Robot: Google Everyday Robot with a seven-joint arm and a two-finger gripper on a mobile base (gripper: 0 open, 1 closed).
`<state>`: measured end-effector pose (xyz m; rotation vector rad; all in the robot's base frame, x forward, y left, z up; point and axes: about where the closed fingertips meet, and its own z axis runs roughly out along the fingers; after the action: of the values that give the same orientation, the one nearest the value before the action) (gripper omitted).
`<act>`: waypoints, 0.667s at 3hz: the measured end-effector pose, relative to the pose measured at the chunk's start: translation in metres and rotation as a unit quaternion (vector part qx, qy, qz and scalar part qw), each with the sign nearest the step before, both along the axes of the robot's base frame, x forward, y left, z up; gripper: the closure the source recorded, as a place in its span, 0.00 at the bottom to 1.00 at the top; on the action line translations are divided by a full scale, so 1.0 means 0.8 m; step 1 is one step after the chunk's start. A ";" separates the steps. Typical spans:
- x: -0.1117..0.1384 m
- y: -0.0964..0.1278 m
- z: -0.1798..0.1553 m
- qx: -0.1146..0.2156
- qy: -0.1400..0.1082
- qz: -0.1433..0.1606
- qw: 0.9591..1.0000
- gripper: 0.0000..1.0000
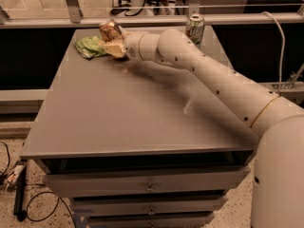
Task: Pick orange can
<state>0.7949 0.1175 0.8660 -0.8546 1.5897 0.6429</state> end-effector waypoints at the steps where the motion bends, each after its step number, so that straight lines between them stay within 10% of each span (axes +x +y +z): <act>1: -0.006 -0.013 -0.009 0.002 0.005 -0.010 1.000 0.00; 2: -0.011 -0.021 -0.012 0.000 0.008 -0.014 1.000 0.00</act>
Offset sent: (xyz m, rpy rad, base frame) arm -0.0124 -0.0295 -0.0117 -0.0071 0.0203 -0.0470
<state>0.7859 0.1010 0.8563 -0.8283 1.6135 0.6305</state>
